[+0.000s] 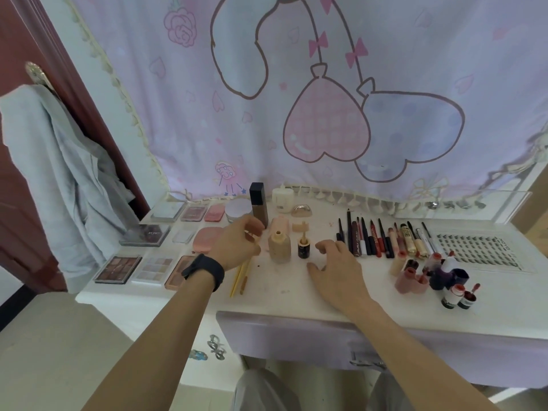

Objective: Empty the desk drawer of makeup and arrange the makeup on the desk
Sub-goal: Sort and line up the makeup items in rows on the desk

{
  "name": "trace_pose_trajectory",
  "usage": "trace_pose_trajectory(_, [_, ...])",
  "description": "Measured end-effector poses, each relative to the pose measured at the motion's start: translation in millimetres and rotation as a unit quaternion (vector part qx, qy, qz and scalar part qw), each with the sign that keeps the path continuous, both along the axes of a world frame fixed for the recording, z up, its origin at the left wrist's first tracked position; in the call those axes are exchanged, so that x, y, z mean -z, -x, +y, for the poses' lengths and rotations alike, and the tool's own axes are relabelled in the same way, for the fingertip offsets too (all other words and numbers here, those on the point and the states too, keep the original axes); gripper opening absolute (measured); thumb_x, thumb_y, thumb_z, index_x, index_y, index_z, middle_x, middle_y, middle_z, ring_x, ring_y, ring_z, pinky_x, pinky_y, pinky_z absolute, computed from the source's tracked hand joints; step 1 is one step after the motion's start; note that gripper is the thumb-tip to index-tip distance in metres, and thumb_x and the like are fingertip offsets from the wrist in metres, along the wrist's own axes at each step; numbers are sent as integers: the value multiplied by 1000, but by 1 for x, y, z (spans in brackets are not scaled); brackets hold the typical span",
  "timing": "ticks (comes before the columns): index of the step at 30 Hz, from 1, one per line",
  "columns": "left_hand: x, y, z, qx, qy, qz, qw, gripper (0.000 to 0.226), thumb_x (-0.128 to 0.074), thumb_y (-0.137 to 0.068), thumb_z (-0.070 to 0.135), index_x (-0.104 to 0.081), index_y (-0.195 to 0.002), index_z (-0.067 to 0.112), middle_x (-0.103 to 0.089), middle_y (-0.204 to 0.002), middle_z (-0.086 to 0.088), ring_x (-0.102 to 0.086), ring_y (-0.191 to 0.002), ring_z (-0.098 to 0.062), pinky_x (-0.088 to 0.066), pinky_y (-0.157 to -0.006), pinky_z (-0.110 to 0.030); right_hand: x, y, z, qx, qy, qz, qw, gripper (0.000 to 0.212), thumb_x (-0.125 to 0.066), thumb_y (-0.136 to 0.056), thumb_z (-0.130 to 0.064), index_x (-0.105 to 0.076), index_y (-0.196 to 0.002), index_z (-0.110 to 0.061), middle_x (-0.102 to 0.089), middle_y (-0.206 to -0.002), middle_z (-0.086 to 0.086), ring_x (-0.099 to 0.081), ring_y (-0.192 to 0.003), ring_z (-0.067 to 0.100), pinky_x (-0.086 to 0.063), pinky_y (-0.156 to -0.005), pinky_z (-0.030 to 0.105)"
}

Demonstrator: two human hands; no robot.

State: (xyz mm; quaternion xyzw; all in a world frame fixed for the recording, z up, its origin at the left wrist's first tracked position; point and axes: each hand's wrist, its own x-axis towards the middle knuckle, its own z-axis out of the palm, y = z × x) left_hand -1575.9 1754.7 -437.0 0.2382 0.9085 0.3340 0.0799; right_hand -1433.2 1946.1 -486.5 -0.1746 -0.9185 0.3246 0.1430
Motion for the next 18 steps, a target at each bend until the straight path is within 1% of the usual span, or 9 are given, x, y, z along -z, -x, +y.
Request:
trace_pose_trajectory(1, [-2,4,-4,-29,-3,21,999,39,-78,-77,24,-51,-94,46,-62,-101,25,-61,-88,3,-46,-61,-6,3,-8,-3,-2,-19,20,1000,41,-64,-95,-27,-54,-134,-18,-52,-134,-1,-62,-99,16,-41,-87,27])
trace_pose_trajectory(2, [-3,8,-7,-56,-15,32,998,36,-78,-76,30,-51,-95,46,-62,-102,26,-62,-89,3,-52,-70,-16,7,-15,-6,-8,-47,40,998,40,-64,-95,-25,-56,-133,-15,-53,-134,1,-63,-101,18,-43,-87,26])
trace_pose_trajectory(4, [-4,17,-9,-101,-63,27,993,40,-79,-76,31,-51,-102,43,-62,-106,19,-64,-96,-9,-55,-86,-36,15,-29,-10,-24,-107,60,992,36,-65,-94,-23,-62,-128,-9,-58,-131,6,-60,-112,23,-49,-93,30])
trace_pose_trajectory(5, [-5,22,-8,-118,-84,22,989,42,-79,-77,32,-50,-106,40,-61,-106,16,-64,-96,-12,-54,-88,-39,18,-33,-11,-30,-129,63,989,34,-65,-94,-22,-64,-125,-7,-61,-129,7,-58,-116,25,-50,-95,33])
trace_pose_trajectory(8, [-9,31,6,-143,-100,16,985,53,-78,-80,40,-45,-121,34,-60,-116,7,-60,-95,-15,-51,-86,-36,25,-42,-11,-43,-151,70,985,32,-63,-97,-24,-68,-121,-5,-66,-128,9,-58,-121,27,-54,-96,37])
trace_pose_trajectory(10, [-10,36,20,-148,-99,16,984,68,-78,-82,40,-41,-136,26,-57,-128,0,-55,-97,-17,-47,-76,-25,25,-43,-11,-41,-144,80,985,34,-62,-98,-25,-68,-123,-4,-66,-129,9,-58,-123,27,-54,-98,38])
trace_pose_trajectory(12, [-11,39,32,-150,-106,9,983,77,-78,-82,42,-37,-144,20,-56,-132,-1,-52,-99,-17,-37,-66,-17,25,-43,-12,-35,-142,89,985,34,-62,-98,-25,-68,-122,-3,-68,-127,10,-59,-121,27,-53,-99,37])
trace_pose_trajectory(16, [-14,41,53,-155,-94,-5,983,72,-73,-85,46,-40,-142,17,-59,-132,-6,-52,-100,-17,-44,-80,-28,25,-45,-13,-26,-141,85,986,32,-61,-97,-24,-70,-119,-3,-68,-126,9,-59,-120,25,-52,-98,34])
trace_pose_trajectory(18, [-14,42,59,-175,-81,7,981,62,-71,-87,44,-45,-137,16,-61,-128,-7,-51,-98,-19,-43,-80,-31,24,-46,-12,-25,-142,81,986,31,-59,-97,-24,-71,-119,-4,-68,-126,7,-58,-121,24,-53,-97,33])
